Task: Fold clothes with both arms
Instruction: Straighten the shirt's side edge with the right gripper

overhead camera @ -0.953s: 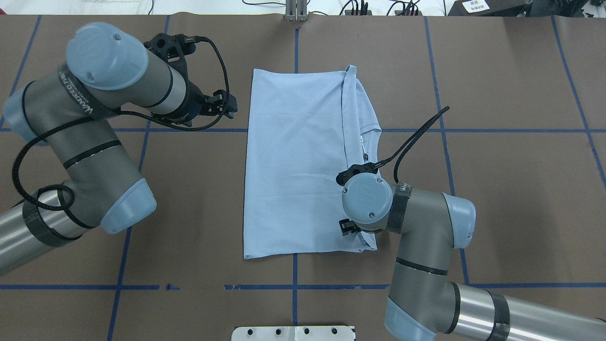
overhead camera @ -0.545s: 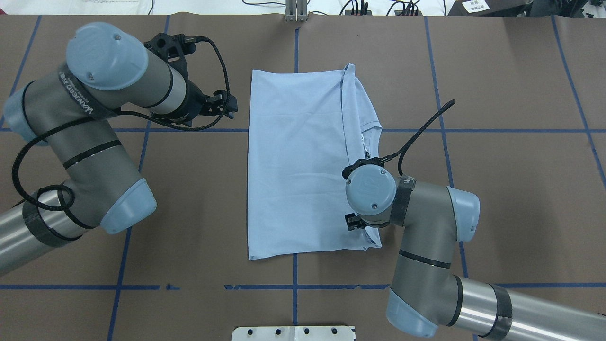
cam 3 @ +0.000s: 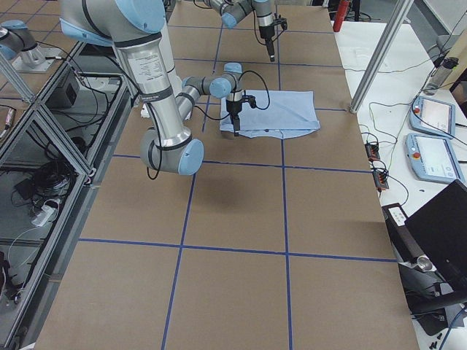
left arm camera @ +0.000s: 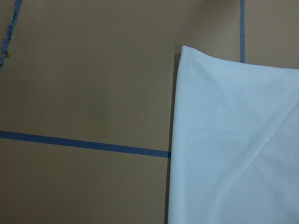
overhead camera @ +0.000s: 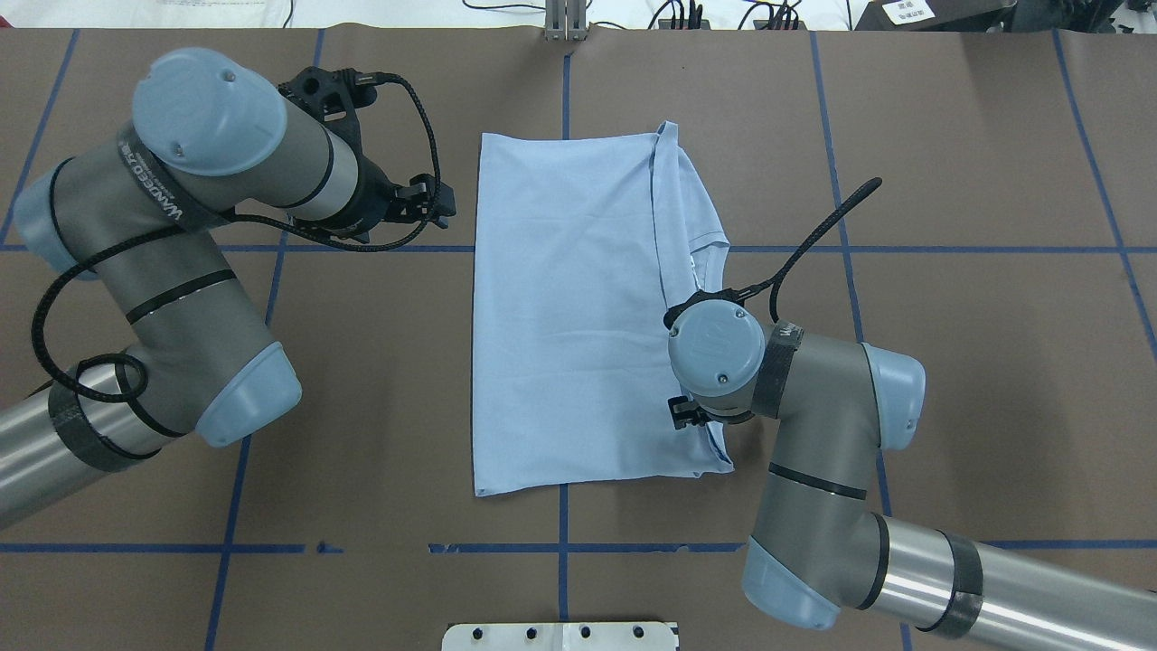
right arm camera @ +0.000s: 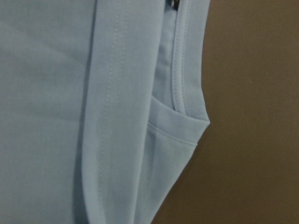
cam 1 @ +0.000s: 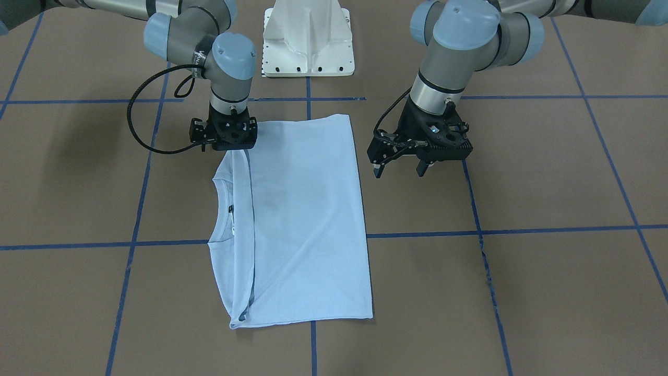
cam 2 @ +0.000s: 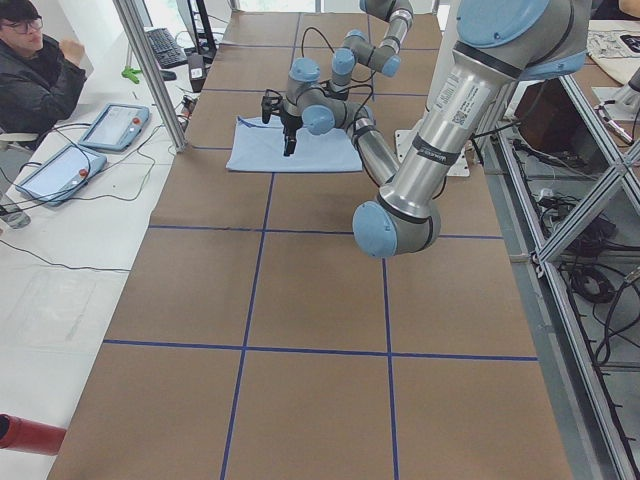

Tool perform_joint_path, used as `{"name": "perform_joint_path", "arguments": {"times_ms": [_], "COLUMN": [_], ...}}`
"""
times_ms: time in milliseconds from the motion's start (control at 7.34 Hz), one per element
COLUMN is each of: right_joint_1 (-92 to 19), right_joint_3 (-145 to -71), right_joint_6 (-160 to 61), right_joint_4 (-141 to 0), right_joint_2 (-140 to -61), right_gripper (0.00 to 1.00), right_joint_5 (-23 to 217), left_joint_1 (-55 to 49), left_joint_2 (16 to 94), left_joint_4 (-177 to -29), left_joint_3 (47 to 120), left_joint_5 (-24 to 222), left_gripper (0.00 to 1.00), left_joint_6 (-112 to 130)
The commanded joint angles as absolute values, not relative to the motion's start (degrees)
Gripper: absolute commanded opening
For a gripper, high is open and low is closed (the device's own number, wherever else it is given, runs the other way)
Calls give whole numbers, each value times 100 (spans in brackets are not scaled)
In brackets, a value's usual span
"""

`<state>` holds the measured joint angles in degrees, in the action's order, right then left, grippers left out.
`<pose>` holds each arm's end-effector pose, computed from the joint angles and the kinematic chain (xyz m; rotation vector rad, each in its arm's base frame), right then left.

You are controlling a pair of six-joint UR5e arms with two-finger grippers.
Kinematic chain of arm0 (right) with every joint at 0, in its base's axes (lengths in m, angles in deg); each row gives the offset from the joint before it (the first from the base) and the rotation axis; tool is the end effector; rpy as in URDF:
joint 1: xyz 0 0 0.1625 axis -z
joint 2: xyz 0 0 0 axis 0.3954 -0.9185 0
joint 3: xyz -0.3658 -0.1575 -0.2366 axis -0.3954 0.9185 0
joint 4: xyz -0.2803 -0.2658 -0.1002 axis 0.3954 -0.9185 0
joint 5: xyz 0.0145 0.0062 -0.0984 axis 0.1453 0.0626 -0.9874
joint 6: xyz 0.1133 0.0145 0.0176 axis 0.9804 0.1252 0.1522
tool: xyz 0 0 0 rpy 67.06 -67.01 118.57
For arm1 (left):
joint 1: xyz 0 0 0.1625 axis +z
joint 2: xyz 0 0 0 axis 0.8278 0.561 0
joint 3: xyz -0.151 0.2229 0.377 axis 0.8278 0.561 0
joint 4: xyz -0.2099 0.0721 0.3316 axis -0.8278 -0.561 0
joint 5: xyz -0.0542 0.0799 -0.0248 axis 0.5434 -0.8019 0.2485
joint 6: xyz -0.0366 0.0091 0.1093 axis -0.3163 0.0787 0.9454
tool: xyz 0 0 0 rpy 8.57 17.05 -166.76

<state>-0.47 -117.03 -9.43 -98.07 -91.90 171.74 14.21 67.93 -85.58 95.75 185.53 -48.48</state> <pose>-0.5463 -0.3696 0.3826 0.1040 -0.4632 -0.1931 0.4276 -0.5108 0.2670 0.2178 0.9705 -0.2311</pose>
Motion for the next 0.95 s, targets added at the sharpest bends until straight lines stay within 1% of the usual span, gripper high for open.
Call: {"name": "perform_joint_path", "arguments": {"times_ms": [0, 408, 681, 817], "right_joint_1": [-219, -404, -544, -615], "right_joint_3": [-11704, -11721, -11748, -11748], "right_joint_6": [-1182, -1386, -1395, -1517], "right_joint_4": [-9815, -9789, -9806, -9807], "right_joint_2": [-9267, -9566, -9497, -9331], "right_gripper": [100, 100, 100, 100], "right_joint_5": [17165, 17069, 17130, 17139], "left_joint_1": [1430, 1430, 1430, 1430], "left_joint_2": [6805, 6796, 6779, 6779], "left_joint_4": [-8573, -8634, -8643, -8634], "left_joint_3": [9563, 9563, 9563, 9572], "left_joint_5": [18553, 18553, 18562, 18562], "left_gripper": [100, 100, 100, 100], "left_joint_6": [-4848, -4848, -4848, -4848]}}
